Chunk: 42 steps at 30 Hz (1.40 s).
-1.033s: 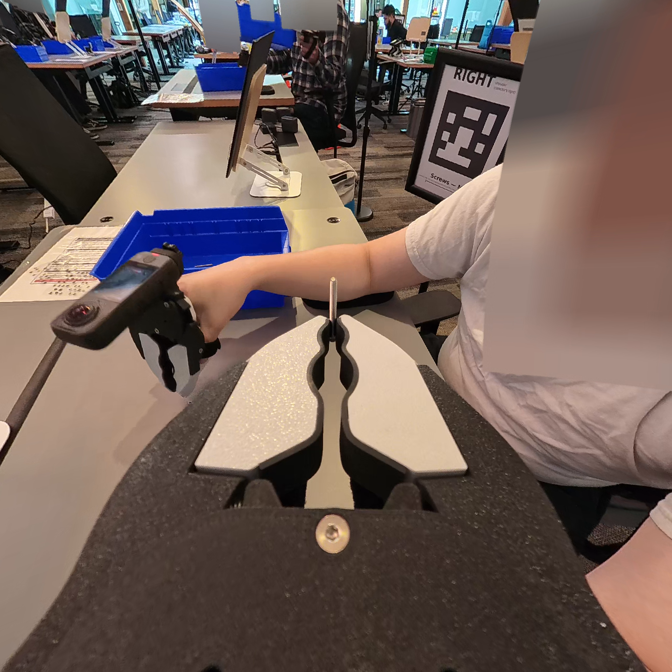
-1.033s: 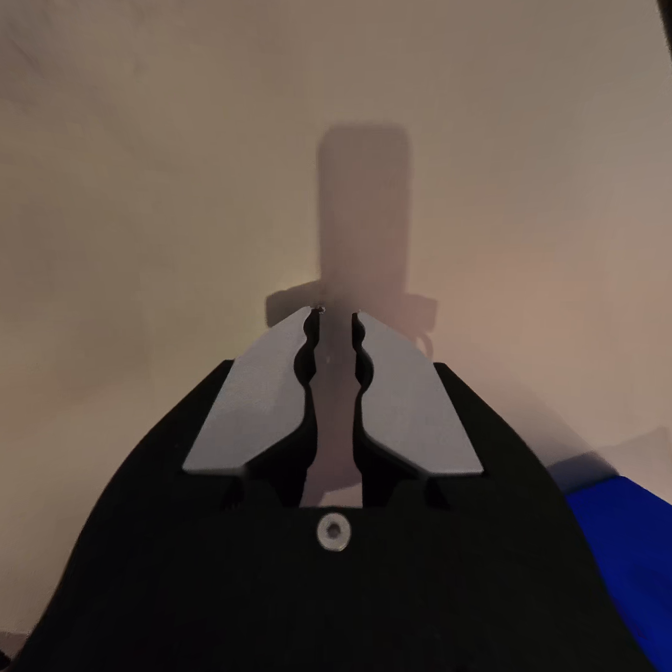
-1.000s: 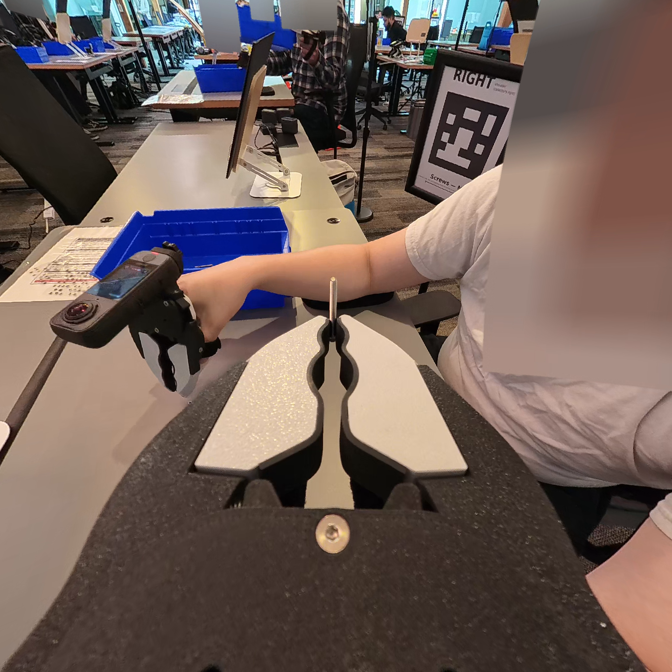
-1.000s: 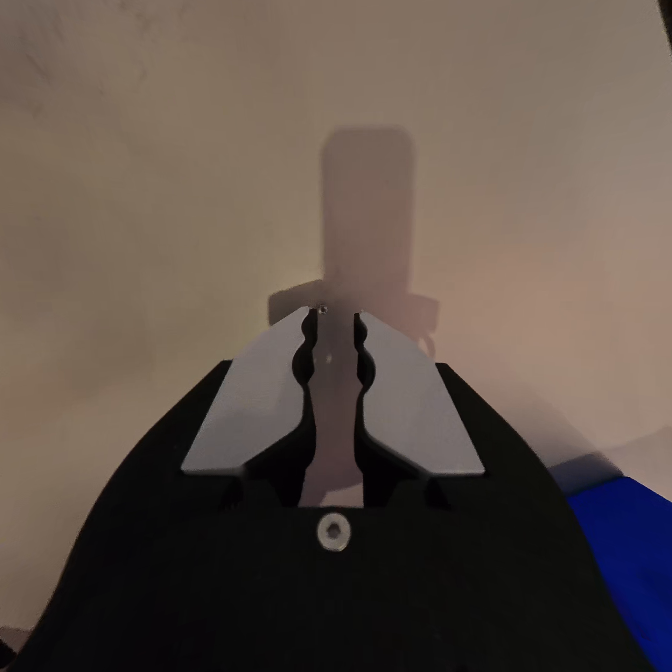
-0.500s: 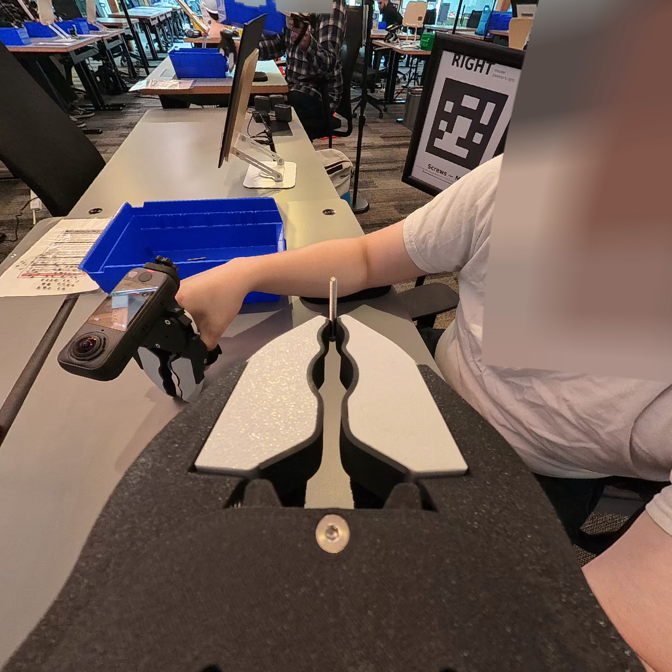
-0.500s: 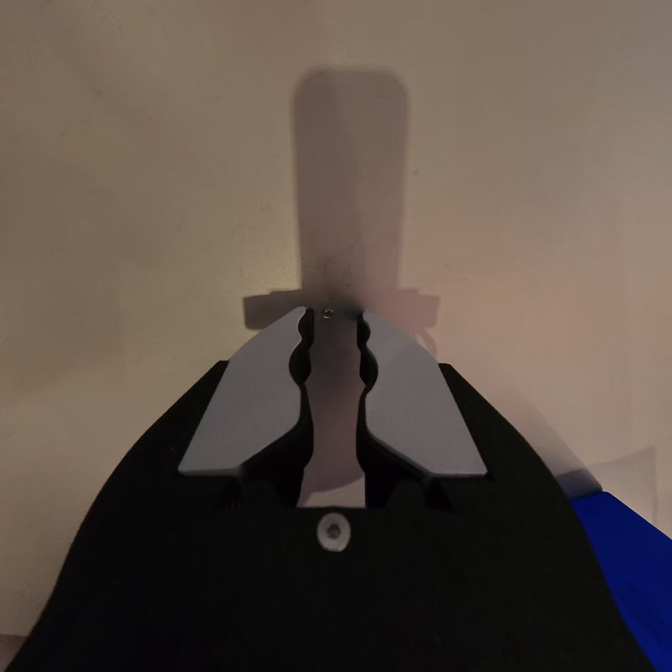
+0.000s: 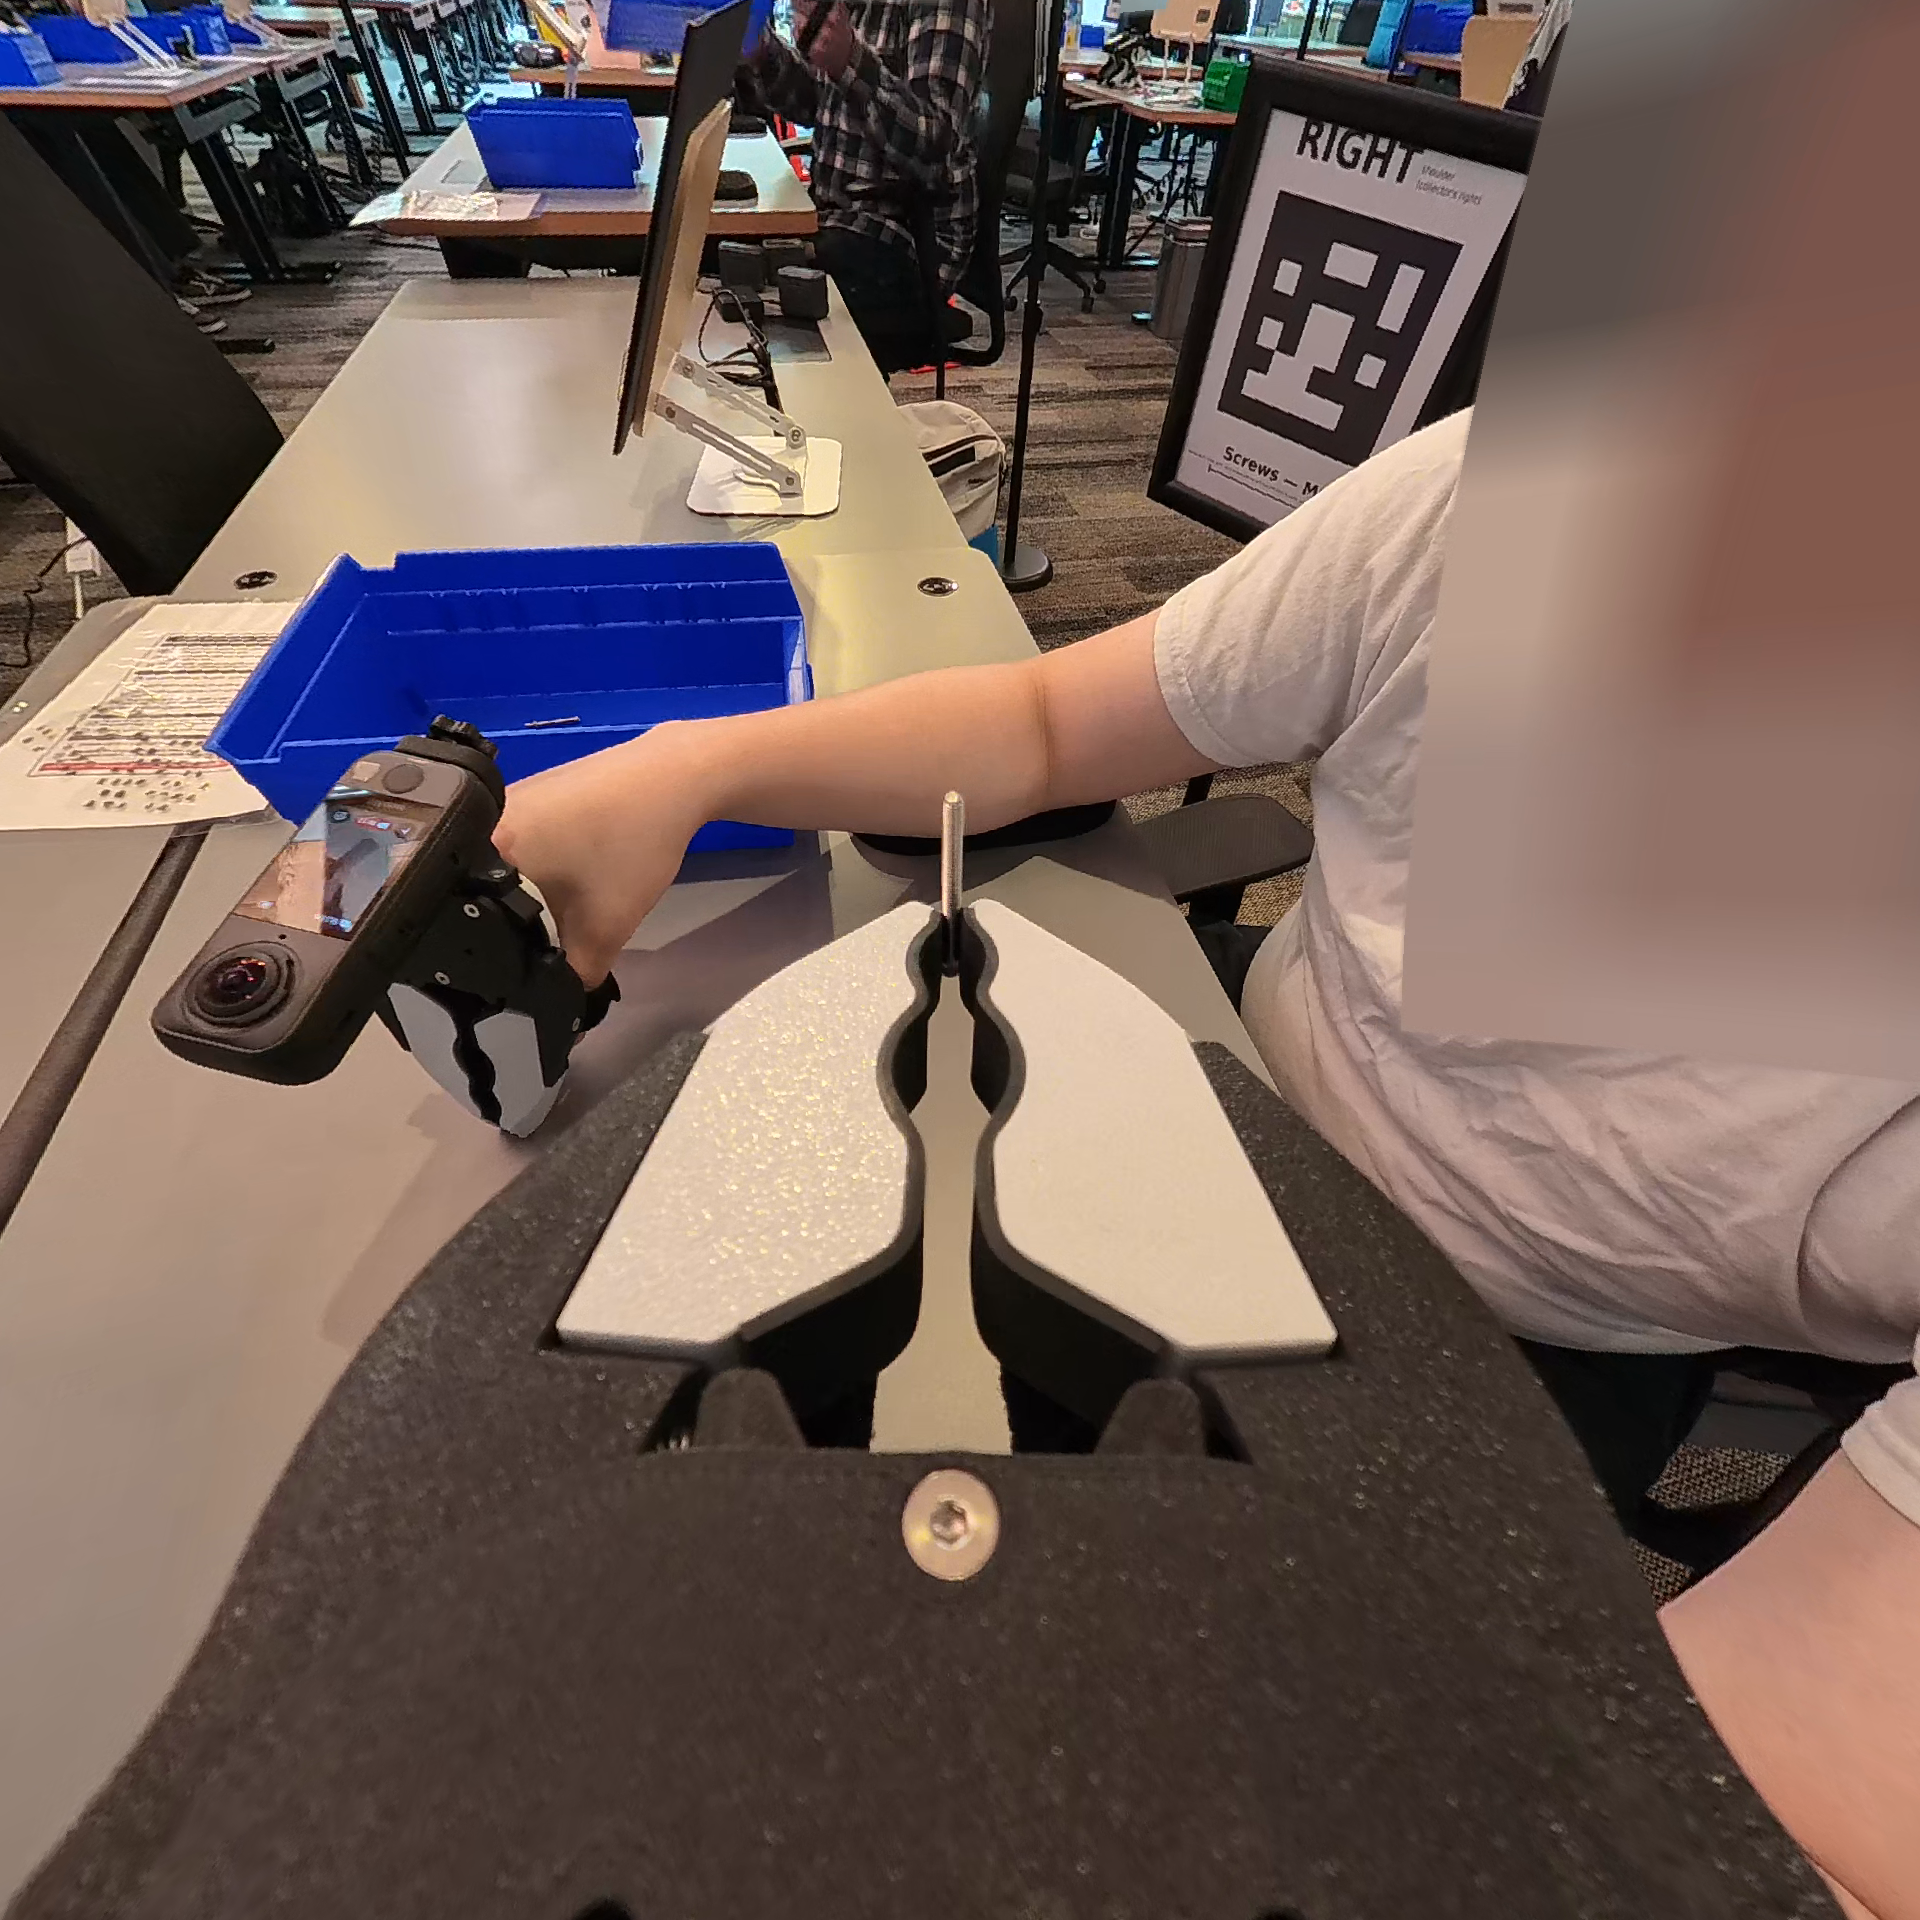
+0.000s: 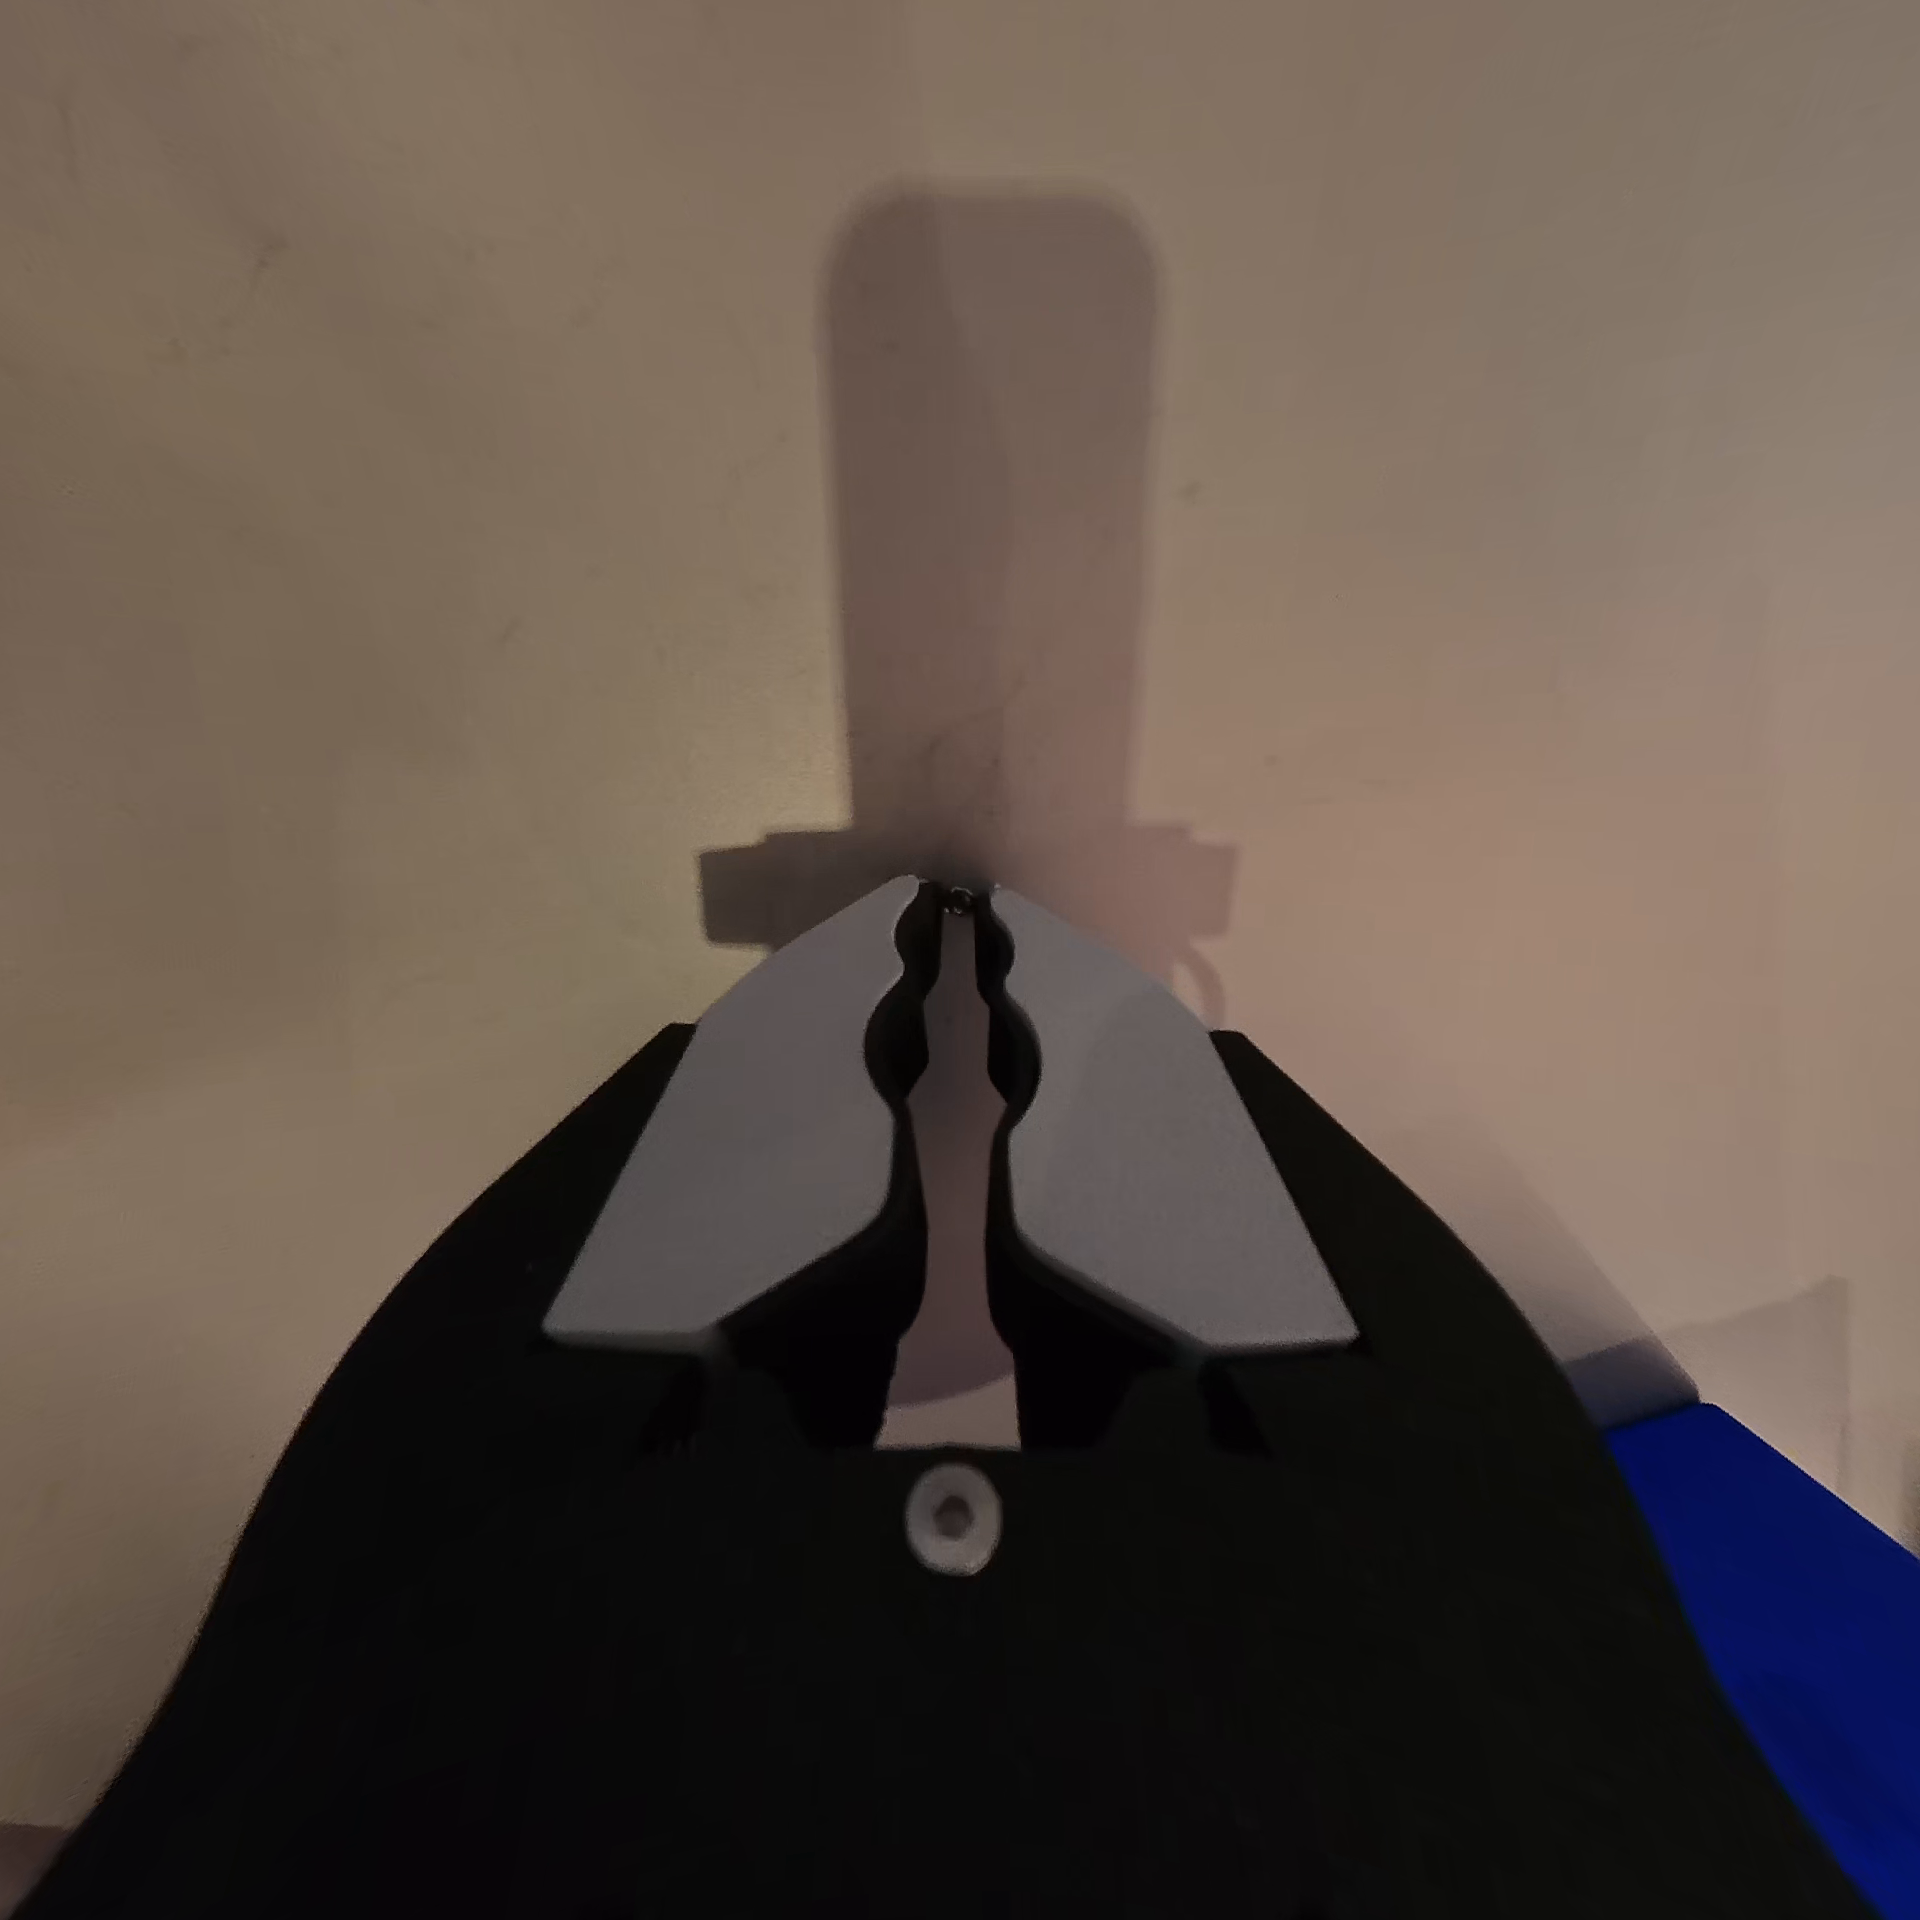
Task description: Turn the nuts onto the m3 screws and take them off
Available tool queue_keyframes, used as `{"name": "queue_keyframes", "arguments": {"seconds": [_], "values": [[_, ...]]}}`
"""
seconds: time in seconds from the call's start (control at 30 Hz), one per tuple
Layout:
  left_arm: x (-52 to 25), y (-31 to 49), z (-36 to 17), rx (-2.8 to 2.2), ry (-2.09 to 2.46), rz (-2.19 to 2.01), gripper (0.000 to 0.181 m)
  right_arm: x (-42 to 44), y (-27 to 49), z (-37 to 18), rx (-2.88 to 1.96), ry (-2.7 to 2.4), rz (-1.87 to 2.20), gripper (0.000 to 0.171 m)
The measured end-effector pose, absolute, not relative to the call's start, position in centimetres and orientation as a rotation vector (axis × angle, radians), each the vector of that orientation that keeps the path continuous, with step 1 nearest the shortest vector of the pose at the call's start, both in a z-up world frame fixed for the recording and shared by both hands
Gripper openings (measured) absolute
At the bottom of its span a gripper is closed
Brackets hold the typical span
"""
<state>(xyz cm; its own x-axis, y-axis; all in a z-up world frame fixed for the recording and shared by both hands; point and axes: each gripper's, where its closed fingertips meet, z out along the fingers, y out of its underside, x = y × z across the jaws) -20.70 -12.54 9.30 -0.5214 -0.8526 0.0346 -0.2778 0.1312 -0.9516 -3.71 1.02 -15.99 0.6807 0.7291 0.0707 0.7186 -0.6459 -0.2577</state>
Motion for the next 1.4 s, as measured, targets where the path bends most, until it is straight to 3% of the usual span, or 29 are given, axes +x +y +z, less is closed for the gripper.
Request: {"name": "queue_keyframes", "arguments": {"seconds": [0.33,0.67,0.8,1.13,1.4], "values": [[-20.8,-12.1,9.4,-1.096,1.862,-1.386,0.002,-4.4,1.2,-14.0,-2.555,-1.091,0.177,0.006],[-17.6,-7.3,7.8,-1.371,1.657,-1.185,0.002,-12.2,-6.6,4.2,-1.675,-1.173,1.131,0.005],[-15.9,-7.5,6.2,-1.523,1.634,-1.187,0.002,-12.0,-9.7,7.6,-1.457,-1.219,1.301,0.005],[-14.6,-11.5,0.4,-1.767,1.931,-1.104,0.002,-11.9,-11.3,7.2,-1.403,-1.29,1.409,0.005],[-14.9,-12.3,-2.2,-1.896,2.036,-1.076,0.002,-13.2,-10.4,2.9,-1.522,-1.498,0.975,0.005]]}}
